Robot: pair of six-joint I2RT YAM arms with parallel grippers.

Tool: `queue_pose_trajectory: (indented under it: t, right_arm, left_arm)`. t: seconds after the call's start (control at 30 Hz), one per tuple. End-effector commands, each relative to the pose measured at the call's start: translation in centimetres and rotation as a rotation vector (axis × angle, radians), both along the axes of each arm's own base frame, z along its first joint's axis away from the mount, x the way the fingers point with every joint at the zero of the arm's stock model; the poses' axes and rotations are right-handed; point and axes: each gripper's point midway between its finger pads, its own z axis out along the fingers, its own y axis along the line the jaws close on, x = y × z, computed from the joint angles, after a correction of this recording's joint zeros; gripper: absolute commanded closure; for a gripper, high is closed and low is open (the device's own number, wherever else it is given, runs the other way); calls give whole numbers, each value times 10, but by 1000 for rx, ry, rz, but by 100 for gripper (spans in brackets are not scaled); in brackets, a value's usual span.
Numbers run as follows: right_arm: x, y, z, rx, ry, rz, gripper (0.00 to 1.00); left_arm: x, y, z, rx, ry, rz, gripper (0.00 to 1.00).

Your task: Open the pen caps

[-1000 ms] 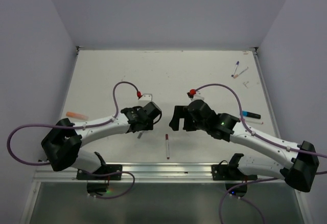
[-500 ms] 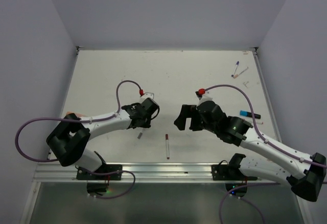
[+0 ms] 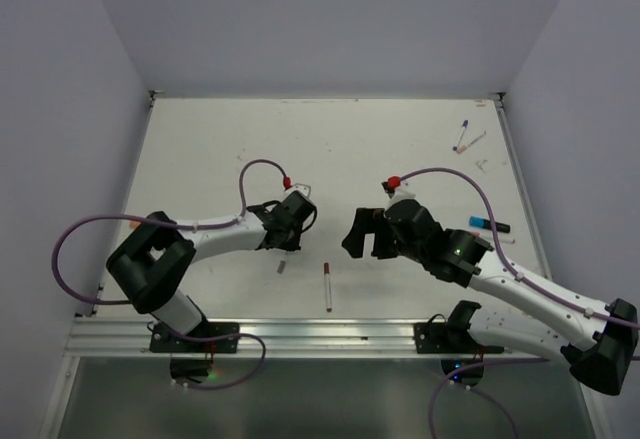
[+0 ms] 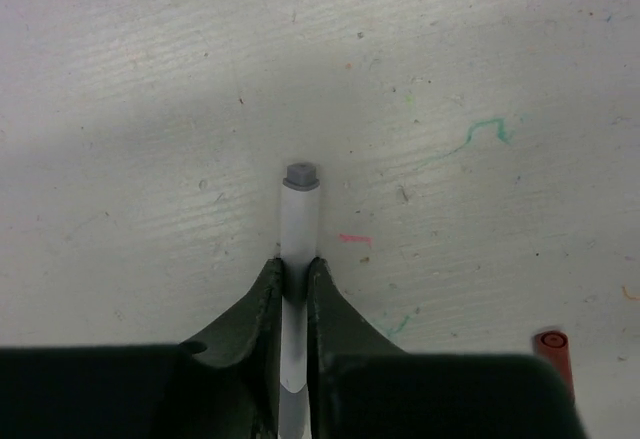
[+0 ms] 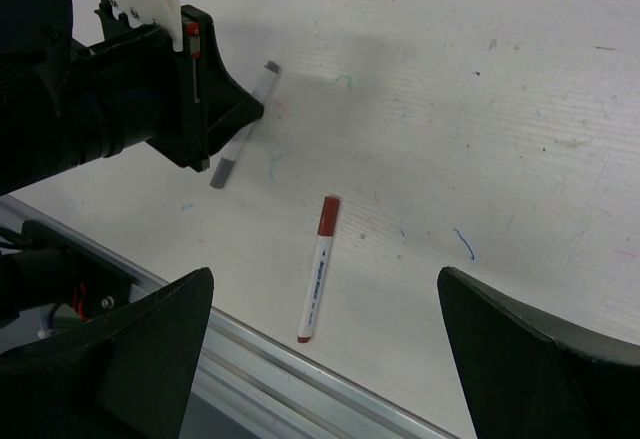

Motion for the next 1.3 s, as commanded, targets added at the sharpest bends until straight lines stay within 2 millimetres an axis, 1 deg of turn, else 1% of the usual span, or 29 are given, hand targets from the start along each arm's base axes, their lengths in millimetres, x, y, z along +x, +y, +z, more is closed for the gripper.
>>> queue_pose_trajectory:
  t: [0.0, 0.03, 0.07, 0.13, 0.23, 0.27, 0.3, 0.33, 0.37, 0.4, 0.43, 0.47, 0.53, 0.57, 0.6, 0.63, 0.67, 0.7, 0.73, 0.77, 0.8, 0.83, 0.87, 0.9, 0.93, 0.97, 1.03, 1.07, 1.27]
  right_arm:
    - [3, -1, 1, -4, -20, -2, 1]
    - [3, -1, 0, -4, -17, -2, 1]
    - [2, 0, -2, -10, -9, 6, 1]
    - [2, 1, -4, -15, -1, 13, 1]
    - [-3, 8, -8, -7, 12, 62, 2]
    - [-4, 15, -8, 20, 6, 89, 3]
    - [-9, 21, -8, 47, 13, 127, 4]
    - [-12, 24, -8, 65, 9, 152, 4]
    - [-11, 30, -8, 96, -11, 165, 6]
    - [-17, 37, -4, 137, -9, 214, 7]
    - [-19, 41, -4, 163, -15, 233, 8]
    - [-19, 48, -1, 210, -37, 256, 8]
    - [-25, 59, 7, 276, -46, 312, 11]
    - [-26, 67, 15, 320, -69, 339, 12]
    - [-27, 72, 21, 353, -81, 356, 13]
    - [-30, 77, 23, 384, -73, 378, 15]
    - [-28, 83, 34, 434, -111, 392, 16]
    - [-28, 85, 36, 457, -117, 395, 17]
    - [-27, 88, 39, 482, -115, 389, 19]
    - [-26, 91, 46, 514, -142, 392, 20]
    - [-26, 92, 48, 530, -142, 388, 21]
    - [-25, 93, 51, 543, -149, 381, 21]
    - [-21, 93, 53, 554, -167, 367, 23]
    - [-21, 94, 55, 563, -168, 363, 23]
    - [-19, 95, 54, 562, -169, 359, 24]
    - [-18, 98, 52, 557, -161, 359, 26]
    - [-17, 102, 52, 566, -155, 366, 29]
    - [-16, 103, 45, 556, -141, 358, 32]
    - [-18, 111, 36, 575, -124, 364, 37]
  left_arm:
    - [-8, 5, -22, 31, 61, -17, 92]
    - [-8, 5, -24, 32, 62, -17, 98]
    - [-8, 4, -24, 31, 62, -17, 100]
    - [-5, 2, -17, 15, 44, -12, 100]
    - [4, -15, 21, -129, -26, -14, 100]
    - [3, -29, 52, -261, -58, -28, 100]
    - [4, -36, 70, -344, -79, -38, 100]
    - [11, -38, 88, -439, -123, -30, 100]
    - [8, -45, 125, -580, -166, -39, 100]
    - [8, -46, 143, -645, -198, -33, 100]
    - [11, -48, 161, -715, -241, -33, 100]
    - [3, -51, 188, -817, -268, -39, 100]
    - [-1, -55, 209, -932, -309, -37, 100]
    - [-8, -56, 221, -1005, -298, -28, 100]
    - [-11, -56, 214, -1026, -279, -17, 100]
    - [-12, -58, 219, -1069, -288, -16, 100]
    - [-16, -59, 220, -1115, -262, 6, 100]
    - [-19, -58, 206, -1122, -237, 27, 100]
    - [-19, -59, 213, -1168, -253, 24, 100]
    - [-20, -58, 212, -1196, -238, 46, 100]
    - [-22, -57, 204, -1201, -225, 58, 100]
    - [-23, -56, 210, -1227, -238, 60, 100]
    - [-22, -54, 210, -1238, -240, 85, 100]
    - [-23, -52, 205, -1237, -235, 100, 100]
    - [-24, -49, 211, -1260, -251, 102, 100]
    - [-24, -48, 212, -1280, -251, 120, 100]
    - [-25, -45, 213, -1301, -253, 133, 100]
    - [-25, -45, 213, -1308, -249, 141, 100]
    - [-25, -46, 216, -1345, -238, 152, 100]
